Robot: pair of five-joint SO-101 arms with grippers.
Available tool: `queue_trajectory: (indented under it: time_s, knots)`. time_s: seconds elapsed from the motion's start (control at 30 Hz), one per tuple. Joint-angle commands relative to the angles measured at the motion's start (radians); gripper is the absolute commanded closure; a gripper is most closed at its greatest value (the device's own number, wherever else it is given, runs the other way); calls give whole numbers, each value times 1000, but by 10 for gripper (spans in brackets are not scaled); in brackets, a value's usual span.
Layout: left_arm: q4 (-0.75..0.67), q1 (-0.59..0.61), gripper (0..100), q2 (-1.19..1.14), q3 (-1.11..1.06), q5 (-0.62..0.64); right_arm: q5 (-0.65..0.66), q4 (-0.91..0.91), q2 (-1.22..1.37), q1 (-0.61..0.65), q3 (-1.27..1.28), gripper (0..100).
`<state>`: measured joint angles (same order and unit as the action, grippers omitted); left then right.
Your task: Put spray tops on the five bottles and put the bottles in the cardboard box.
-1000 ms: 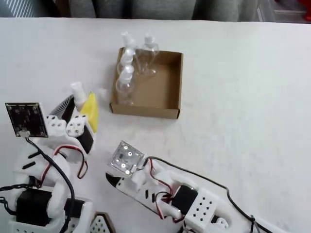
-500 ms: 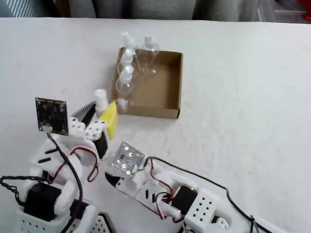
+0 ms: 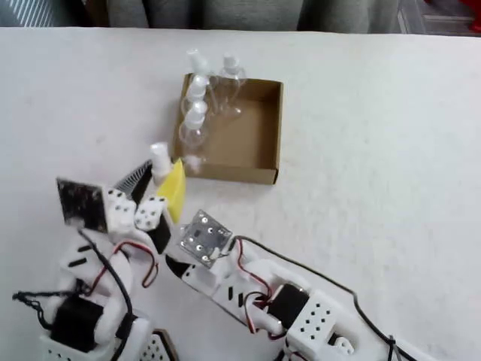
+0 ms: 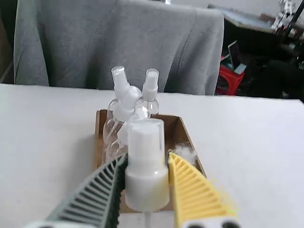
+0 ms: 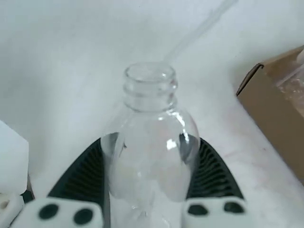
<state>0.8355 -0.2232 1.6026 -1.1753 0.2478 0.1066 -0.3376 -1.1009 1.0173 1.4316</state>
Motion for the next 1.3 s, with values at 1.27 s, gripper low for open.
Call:
queue_trajectory:
  time_s: [1.27]
  knots:
    - [68,-107,980,226,-135,-2,-9,25,-90,-113,-15,982]
